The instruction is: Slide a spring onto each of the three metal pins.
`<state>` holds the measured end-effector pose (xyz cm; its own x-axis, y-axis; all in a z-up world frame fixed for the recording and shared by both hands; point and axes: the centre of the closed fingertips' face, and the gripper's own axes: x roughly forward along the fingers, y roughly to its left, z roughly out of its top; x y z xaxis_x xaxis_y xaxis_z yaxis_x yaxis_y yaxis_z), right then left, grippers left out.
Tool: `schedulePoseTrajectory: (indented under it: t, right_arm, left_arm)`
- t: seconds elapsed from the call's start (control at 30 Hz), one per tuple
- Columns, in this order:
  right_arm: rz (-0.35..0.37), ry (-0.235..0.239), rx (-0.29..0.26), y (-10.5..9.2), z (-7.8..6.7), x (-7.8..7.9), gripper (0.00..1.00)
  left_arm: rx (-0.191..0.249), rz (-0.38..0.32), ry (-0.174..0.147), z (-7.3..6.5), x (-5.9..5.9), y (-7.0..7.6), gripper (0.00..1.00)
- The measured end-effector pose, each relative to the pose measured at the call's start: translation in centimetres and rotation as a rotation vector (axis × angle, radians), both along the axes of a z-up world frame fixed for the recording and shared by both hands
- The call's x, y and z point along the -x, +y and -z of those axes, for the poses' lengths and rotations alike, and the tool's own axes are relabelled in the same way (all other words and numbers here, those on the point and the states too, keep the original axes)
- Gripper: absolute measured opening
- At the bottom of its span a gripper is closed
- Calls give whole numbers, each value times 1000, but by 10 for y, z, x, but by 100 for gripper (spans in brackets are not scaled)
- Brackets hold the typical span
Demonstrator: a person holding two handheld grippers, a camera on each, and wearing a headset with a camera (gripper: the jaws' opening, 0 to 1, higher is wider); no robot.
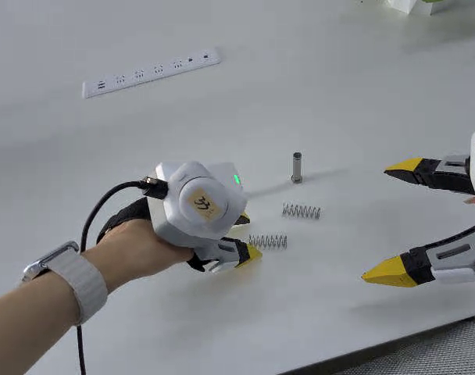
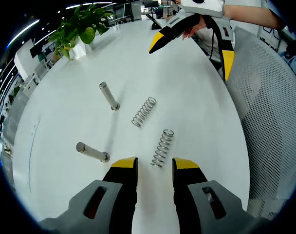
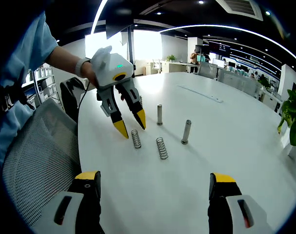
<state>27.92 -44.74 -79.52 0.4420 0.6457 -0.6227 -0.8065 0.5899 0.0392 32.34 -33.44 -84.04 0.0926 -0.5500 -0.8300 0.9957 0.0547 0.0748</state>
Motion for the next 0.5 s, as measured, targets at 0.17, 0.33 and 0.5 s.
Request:
schedulePoseTrajectory:
  t: [0.17,0.33,0.5]
  right_arm:
    - [14,-1,-11,0,0,0,91]
    - [24,0,-25,2,0,0,91]
    - [18,3,-33,4,0,1,89]
  left_arm:
    - [-30,27,-9,3,-1,-1,22]
    - [-31,31,5,4,0,-6,17]
    - [-47,39,22,5,4,-9,12]
